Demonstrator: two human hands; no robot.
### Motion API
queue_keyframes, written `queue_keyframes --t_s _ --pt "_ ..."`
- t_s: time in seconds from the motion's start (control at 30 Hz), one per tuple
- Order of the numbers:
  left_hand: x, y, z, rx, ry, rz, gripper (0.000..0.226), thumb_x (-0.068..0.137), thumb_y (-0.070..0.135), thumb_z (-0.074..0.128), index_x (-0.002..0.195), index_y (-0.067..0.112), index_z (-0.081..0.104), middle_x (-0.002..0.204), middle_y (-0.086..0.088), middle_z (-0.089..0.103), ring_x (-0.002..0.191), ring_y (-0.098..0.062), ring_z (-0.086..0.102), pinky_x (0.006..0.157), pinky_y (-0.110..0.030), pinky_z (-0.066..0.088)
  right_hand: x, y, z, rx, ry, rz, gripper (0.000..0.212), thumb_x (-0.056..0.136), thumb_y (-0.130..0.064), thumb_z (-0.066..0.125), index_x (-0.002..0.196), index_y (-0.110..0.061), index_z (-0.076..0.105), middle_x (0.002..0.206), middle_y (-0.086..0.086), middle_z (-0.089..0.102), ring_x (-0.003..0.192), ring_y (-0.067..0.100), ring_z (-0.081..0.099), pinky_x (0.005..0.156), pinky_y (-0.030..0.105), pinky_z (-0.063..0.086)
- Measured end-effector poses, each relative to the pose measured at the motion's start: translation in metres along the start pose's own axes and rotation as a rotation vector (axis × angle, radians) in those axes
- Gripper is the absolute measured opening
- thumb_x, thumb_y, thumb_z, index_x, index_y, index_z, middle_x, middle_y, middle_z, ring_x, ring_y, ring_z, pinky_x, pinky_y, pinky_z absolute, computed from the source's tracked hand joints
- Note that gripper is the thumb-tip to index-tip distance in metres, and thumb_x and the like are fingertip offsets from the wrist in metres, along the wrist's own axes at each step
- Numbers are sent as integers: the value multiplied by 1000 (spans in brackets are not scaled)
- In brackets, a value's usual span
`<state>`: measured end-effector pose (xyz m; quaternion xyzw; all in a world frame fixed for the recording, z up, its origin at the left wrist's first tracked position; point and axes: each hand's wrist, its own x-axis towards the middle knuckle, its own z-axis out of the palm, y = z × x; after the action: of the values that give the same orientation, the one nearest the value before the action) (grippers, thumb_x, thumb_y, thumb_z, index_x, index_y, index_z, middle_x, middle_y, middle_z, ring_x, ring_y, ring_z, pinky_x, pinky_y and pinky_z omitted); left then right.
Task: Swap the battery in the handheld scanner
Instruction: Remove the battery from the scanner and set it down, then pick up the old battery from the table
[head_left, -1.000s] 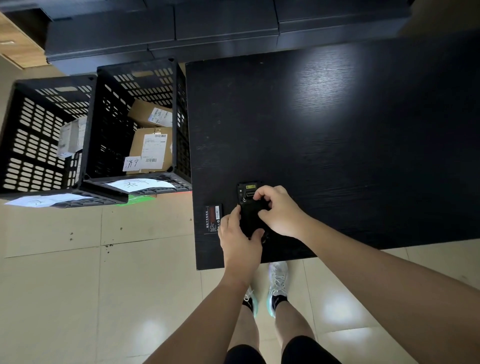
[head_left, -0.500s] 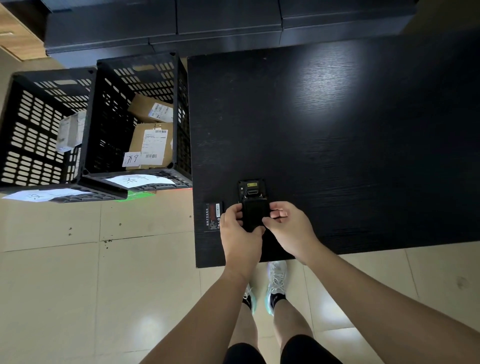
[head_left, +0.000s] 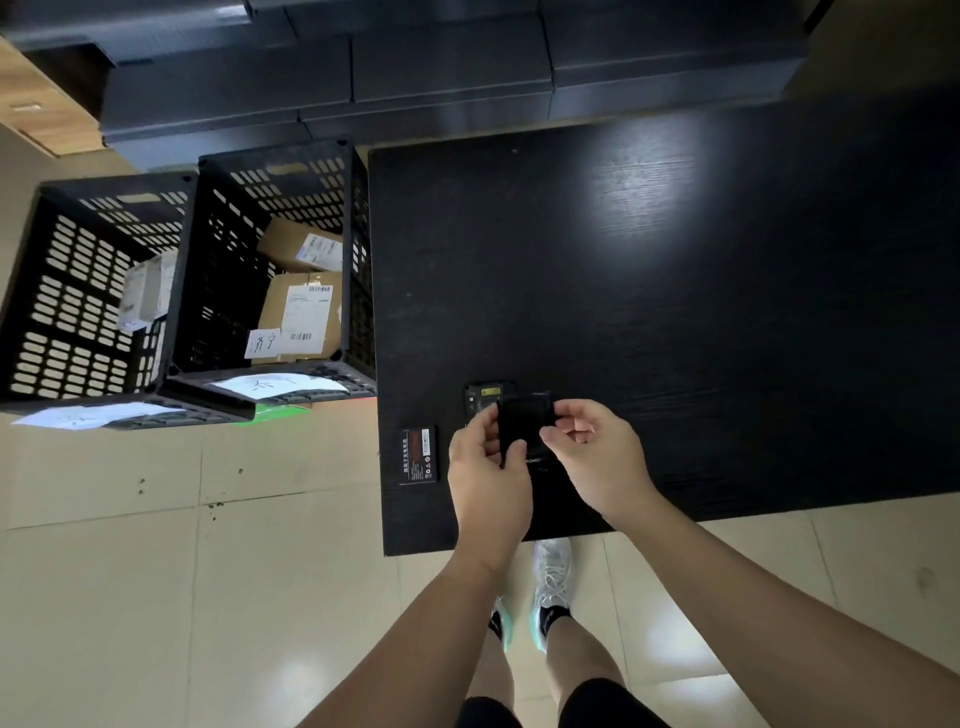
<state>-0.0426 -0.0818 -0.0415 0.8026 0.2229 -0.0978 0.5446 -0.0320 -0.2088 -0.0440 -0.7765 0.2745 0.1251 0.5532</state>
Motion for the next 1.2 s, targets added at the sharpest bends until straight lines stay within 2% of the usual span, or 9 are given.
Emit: queue_keyframes --t_s 0.27,0.4,0.5,0.73,1.0,1.13,1.2 --pt "-17 4 65 219 -277 -19 57 97 -1 45 152 8 34 134 -8 41 112 -17 53 92 -12 38 14 35 -55 -182 70 105 31 84 -19 77 115 -17 71 93 -8 71 82 1 64 73 17 49" --pt "-17 1 76 277 -298 -53 59 96 0 44 153 7 32 137 -10 35 115 -24 52 102 -26 45 20 47 -53 -241 47 99 38 84 -20 78 121 -16 70 94 -7 70 83 5 64 82 20 49" --pt "-18 -2 80 326 -297 -55 60 95 3 45 154 7 29 138 -10 34 118 -26 49 103 -29 44 22 51 -50 -284 56 74 38 85 -20 76 123 -15 70 104 0 74 92 10 67 88 20 48" --pt "-24 -3 85 362 -322 -74 65 97 2 42 157 10 18 143 -8 28 122 -26 38 90 -15 30 20 61 -43 -426 82 -17 36 89 -21 72 125 -15 69 108 2 72 93 11 66 81 14 41" --pt "-27 -8 90 360 -343 -73 70 97 3 41 158 9 6 147 -5 21 127 -23 28 92 -16 27 21 64 -43 -424 110 -68 35 90 -19 71 125 -14 69 108 5 69 83 6 58 82 14 41" --pt "-28 -5 81 333 -304 -45 67 99 6 43 158 9 13 147 -6 26 130 -23 35 94 -17 33 19 63 -41 -392 133 -64 38 88 -20 73 125 -15 68 106 3 69 82 6 61 79 12 42" --pt "-30 -3 67 303 -275 15 61 98 8 50 155 10 27 138 -5 38 119 -20 48 96 -19 40 15 61 -42 -377 176 -70 36 88 -22 73 123 -16 70 103 1 69 77 3 60 72 2 37"
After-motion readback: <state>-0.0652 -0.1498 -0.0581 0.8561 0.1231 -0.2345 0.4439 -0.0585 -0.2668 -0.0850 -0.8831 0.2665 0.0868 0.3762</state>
